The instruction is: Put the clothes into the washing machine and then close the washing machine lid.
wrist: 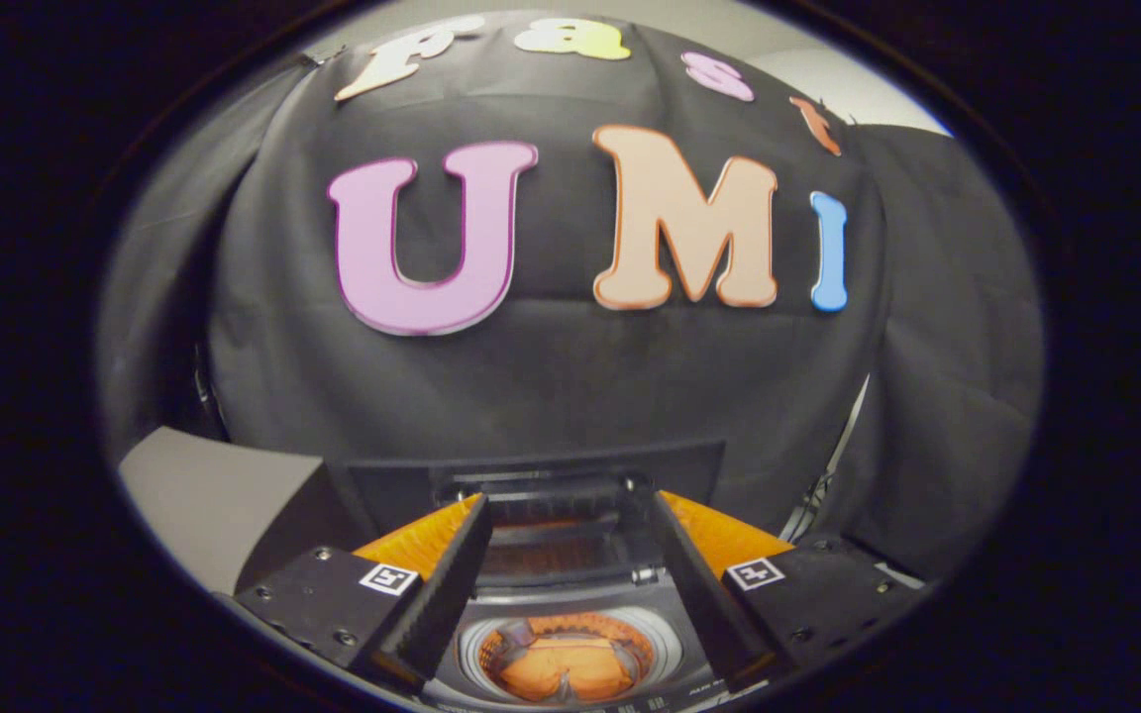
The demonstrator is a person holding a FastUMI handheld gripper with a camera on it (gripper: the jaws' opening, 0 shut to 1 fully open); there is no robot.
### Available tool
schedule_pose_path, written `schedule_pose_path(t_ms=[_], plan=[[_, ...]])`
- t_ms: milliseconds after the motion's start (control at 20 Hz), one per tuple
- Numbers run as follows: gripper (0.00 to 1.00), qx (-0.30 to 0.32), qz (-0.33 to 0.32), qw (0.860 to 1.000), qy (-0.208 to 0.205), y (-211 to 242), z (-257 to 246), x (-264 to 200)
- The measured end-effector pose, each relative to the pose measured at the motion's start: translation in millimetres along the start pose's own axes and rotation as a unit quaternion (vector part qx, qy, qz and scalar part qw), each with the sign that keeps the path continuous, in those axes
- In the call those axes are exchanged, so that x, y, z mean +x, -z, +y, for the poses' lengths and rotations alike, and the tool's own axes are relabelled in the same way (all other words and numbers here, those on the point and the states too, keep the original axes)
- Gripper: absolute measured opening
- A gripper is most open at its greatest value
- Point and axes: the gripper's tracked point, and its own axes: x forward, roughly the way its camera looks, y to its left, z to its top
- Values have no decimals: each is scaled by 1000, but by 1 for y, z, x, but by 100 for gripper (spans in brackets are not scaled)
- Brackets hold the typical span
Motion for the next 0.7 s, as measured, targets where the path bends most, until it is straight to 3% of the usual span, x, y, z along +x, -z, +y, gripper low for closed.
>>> schedule_pose_path(t_ms=[250, 450, 550, 700], plan=[[97, 12, -98, 995, 3, -69, 6, 19], [97, 14, -204, 979, -2, -124, 15, 31], [97, 10, -231, 973, 10, -131, 15, 46], [97, 5, -196, 980, 13, -97, 18, 87]])
